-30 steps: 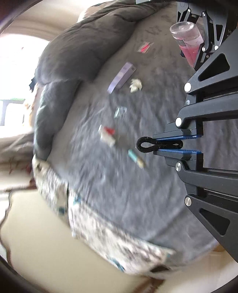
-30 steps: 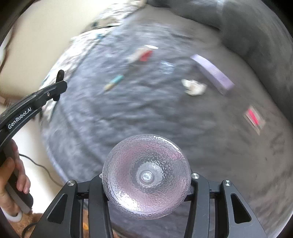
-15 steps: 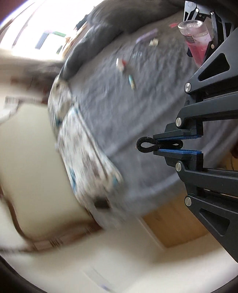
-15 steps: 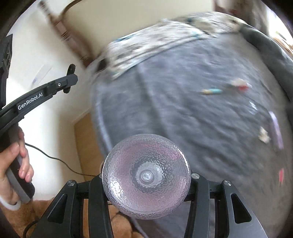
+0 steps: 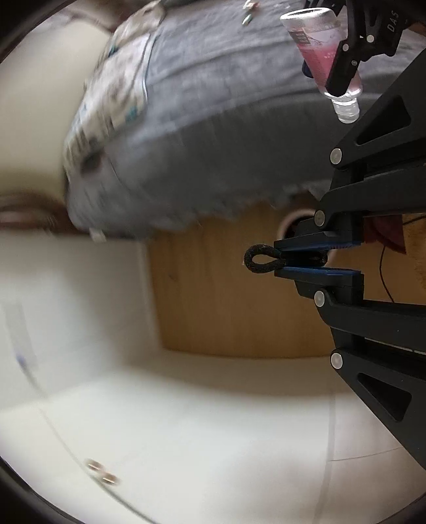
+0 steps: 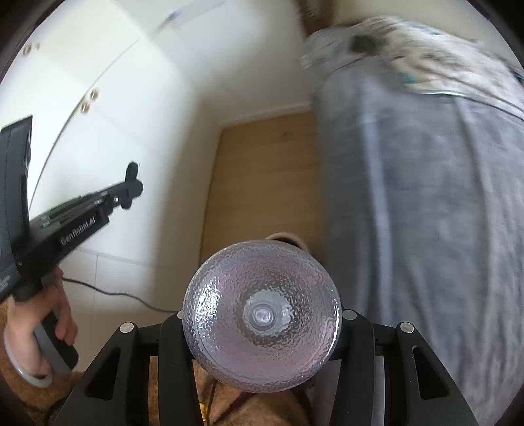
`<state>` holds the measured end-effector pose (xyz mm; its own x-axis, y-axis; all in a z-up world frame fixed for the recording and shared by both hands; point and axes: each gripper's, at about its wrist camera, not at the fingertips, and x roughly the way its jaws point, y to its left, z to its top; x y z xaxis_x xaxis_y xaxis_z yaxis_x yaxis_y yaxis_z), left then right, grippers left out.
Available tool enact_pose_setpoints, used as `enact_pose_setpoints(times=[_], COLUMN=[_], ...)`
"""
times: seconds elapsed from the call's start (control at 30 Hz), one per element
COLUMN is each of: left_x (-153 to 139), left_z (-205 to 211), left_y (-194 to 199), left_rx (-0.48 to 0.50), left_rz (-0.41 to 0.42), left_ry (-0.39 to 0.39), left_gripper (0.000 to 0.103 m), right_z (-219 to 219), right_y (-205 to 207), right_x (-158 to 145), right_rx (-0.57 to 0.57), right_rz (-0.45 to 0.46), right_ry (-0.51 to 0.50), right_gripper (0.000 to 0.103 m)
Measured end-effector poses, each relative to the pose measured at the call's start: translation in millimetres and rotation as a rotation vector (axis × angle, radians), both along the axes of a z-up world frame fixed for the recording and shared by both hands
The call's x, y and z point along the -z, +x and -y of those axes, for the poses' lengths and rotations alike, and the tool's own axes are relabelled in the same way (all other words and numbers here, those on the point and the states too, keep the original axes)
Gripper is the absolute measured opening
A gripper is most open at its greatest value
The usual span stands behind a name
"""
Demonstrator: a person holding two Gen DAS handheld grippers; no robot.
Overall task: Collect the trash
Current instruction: 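Carry the pink bottle and black ring off the bed over the bin, then open both tools to drop the bottle and ring into the bin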
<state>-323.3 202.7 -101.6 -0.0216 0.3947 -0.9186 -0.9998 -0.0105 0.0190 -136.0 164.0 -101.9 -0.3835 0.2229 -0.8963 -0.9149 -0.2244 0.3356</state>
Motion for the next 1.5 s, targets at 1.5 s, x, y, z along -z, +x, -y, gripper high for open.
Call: enact_pose_setpoints(times=[1.5], left_x=[218.2], left_z=[-29.7], left_y=[-37.3], left_rx=[-0.203], left_rz=[-0.002], left_ry=[-0.204], left_gripper=[0.009], right_z=[-106.0], right_y=[-127.5], right_x=[294.9], right_rx=[-0.278], right_rz=[0.155], right_ry=[-0.226], right_gripper=[0.082])
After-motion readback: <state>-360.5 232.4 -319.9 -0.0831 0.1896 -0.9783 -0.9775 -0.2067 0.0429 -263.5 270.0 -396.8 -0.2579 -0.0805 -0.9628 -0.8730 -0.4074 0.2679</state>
